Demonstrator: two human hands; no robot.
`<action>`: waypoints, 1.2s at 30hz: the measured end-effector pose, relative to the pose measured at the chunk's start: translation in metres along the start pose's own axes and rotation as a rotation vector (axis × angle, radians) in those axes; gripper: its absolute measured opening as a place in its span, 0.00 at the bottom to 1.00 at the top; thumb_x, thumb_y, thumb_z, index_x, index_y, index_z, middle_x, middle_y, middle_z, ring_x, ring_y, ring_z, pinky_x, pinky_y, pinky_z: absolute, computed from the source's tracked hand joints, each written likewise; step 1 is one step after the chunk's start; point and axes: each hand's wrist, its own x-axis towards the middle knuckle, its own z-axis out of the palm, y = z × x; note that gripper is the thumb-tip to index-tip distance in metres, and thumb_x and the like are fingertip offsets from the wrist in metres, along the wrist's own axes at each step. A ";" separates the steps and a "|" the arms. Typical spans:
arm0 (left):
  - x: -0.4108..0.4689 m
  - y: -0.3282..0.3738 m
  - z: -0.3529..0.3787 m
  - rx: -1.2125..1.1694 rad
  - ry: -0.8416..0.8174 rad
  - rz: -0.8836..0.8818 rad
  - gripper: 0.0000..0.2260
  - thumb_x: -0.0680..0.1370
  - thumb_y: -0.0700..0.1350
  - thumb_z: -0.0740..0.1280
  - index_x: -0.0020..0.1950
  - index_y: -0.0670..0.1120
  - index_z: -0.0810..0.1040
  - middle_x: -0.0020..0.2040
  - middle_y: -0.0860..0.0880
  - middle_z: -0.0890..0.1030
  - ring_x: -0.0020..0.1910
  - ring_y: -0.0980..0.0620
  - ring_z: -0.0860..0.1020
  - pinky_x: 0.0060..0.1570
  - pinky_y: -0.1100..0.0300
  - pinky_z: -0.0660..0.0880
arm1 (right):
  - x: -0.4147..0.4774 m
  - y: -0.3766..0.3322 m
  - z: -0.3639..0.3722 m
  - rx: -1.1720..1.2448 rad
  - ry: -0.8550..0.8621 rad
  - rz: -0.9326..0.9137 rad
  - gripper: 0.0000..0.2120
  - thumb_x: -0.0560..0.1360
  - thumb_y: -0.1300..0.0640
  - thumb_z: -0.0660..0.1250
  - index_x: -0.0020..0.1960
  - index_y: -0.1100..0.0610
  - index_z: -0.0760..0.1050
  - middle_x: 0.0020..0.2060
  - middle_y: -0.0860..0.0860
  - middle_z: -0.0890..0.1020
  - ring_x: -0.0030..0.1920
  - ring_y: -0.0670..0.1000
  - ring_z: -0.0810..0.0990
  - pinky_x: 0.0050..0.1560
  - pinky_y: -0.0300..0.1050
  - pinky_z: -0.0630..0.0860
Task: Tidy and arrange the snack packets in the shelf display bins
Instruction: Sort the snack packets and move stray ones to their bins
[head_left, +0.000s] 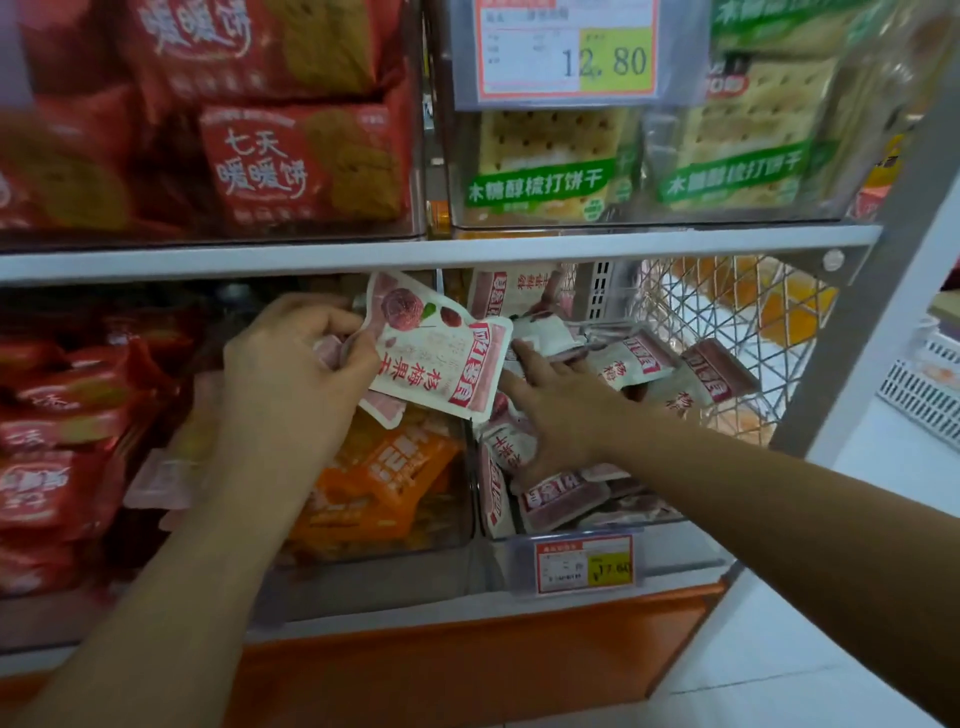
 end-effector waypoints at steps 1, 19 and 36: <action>0.000 -0.001 -0.001 -0.002 -0.001 -0.004 0.03 0.74 0.42 0.70 0.45 0.43 0.82 0.50 0.50 0.79 0.45 0.57 0.75 0.39 0.75 0.66 | 0.000 -0.002 0.001 -0.012 -0.001 0.007 0.57 0.63 0.34 0.71 0.75 0.48 0.36 0.75 0.61 0.40 0.74 0.63 0.54 0.71 0.60 0.55; -0.010 0.006 0.001 -0.094 0.022 -0.004 0.04 0.74 0.41 0.70 0.46 0.42 0.82 0.51 0.51 0.79 0.46 0.60 0.75 0.38 0.78 0.68 | -0.031 0.037 -0.001 0.806 0.377 0.260 0.30 0.69 0.63 0.74 0.68 0.51 0.69 0.61 0.58 0.76 0.56 0.61 0.78 0.55 0.48 0.76; -0.027 0.038 0.043 -0.349 -0.132 0.010 0.02 0.75 0.40 0.69 0.43 0.46 0.80 0.49 0.52 0.79 0.45 0.60 0.78 0.40 0.65 0.77 | -0.136 0.039 -0.015 0.766 0.504 0.538 0.14 0.76 0.54 0.66 0.61 0.52 0.76 0.58 0.48 0.79 0.48 0.46 0.78 0.46 0.38 0.71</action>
